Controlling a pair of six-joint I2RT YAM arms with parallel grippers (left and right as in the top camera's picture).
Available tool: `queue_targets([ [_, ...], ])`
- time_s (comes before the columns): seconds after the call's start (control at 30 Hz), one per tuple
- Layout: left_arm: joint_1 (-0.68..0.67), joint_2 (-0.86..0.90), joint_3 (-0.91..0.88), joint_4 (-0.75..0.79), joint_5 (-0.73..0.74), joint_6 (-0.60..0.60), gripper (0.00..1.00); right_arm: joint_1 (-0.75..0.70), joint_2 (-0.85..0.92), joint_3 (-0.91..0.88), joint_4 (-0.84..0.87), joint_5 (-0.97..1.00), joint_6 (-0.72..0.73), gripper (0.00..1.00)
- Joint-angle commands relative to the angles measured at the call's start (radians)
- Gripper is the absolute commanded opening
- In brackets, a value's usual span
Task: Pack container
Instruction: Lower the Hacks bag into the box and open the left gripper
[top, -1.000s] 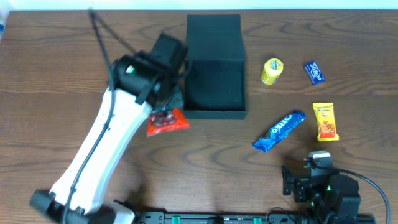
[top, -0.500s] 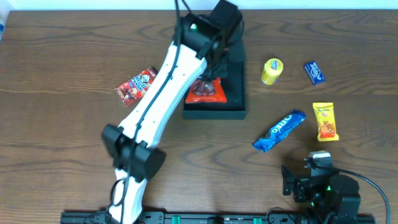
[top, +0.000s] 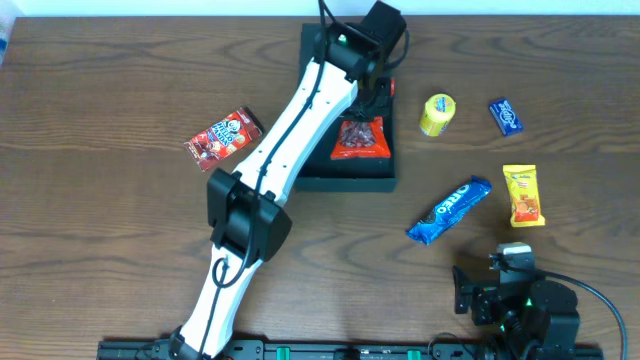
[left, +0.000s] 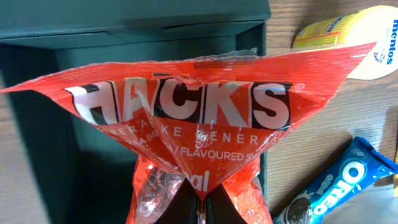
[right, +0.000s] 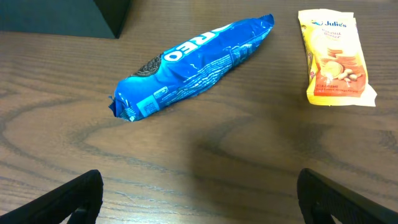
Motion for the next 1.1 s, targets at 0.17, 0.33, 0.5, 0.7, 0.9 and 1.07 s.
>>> queue_targets([
  [0.17,-0.026,0.046,0.035,0.023,0.021,0.006,0.06,-0.006,-0.006,-0.006,-0.003,-0.008,-0.011,0.99],
  [0.33,-0.031,0.088,0.034,0.021,0.020,-0.002,0.06,-0.006,-0.006,-0.006,-0.003,-0.008,-0.011,0.99],
  [0.5,-0.032,0.123,0.034,0.019,-0.007,-0.021,0.06,-0.006,-0.006,-0.006,-0.003,-0.008,-0.011,0.99],
  [0.7,-0.032,0.136,0.029,0.019,-0.037,-0.044,0.06,-0.006,-0.006,-0.006,-0.003,-0.008,-0.011,0.99],
  [0.9,-0.032,0.136,0.011,0.019,-0.054,-0.077,0.06,-0.006,-0.006,-0.006,-0.003,-0.008,-0.011,0.99],
  [1.07,-0.032,0.136,-0.031,0.027,-0.053,-0.085,0.06,-0.006,-0.006,-0.006,-0.003,-0.008,-0.011,0.99],
])
